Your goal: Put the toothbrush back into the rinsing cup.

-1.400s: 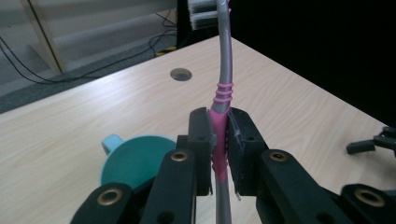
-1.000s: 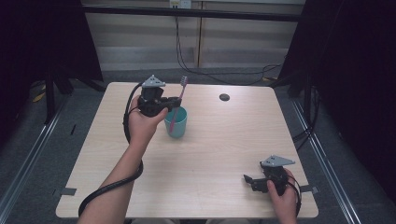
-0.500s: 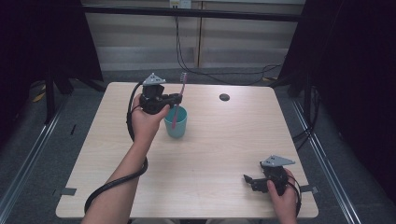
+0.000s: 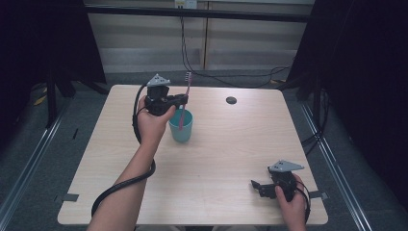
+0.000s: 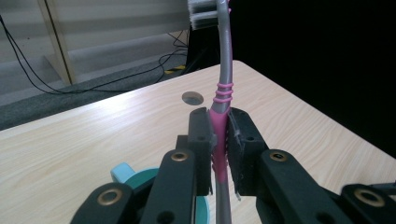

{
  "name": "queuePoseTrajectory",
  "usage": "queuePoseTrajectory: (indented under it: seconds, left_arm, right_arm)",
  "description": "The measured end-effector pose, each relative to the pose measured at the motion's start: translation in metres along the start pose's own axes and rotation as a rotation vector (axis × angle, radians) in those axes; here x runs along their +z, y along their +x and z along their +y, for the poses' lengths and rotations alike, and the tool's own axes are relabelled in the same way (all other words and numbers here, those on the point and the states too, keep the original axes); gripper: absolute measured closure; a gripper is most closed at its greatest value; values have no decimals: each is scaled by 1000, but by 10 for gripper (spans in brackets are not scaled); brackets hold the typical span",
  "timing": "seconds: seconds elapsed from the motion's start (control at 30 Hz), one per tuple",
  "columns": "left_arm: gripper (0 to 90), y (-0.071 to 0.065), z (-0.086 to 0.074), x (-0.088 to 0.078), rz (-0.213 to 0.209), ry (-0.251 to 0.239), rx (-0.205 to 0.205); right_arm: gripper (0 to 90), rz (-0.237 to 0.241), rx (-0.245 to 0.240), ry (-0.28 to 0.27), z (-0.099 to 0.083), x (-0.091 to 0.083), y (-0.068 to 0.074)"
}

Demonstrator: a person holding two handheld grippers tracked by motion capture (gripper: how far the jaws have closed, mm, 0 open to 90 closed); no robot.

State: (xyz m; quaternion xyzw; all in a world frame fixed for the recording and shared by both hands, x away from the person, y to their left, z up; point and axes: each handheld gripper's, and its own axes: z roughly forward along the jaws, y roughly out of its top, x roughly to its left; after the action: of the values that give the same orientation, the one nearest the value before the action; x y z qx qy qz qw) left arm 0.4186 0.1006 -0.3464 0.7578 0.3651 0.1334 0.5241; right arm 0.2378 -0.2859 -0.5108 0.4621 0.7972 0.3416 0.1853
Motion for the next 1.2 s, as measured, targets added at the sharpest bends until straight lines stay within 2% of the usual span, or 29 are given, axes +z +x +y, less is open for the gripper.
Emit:
queuePoseTrajectory:
  seconds: [0.67,0.97,1.2]
  left_arm:
    - [810,8,2,5,9,-33,-17]
    - [810,13,2,7,30,-52,-28]
    - [811,16,1,10,39,-54,-21]
  right_arm:
    - [119,0,0,0,0,0,0]
    - [119,0,1,0,0,0,0]
    - [119,0,2,1,0,0,0]
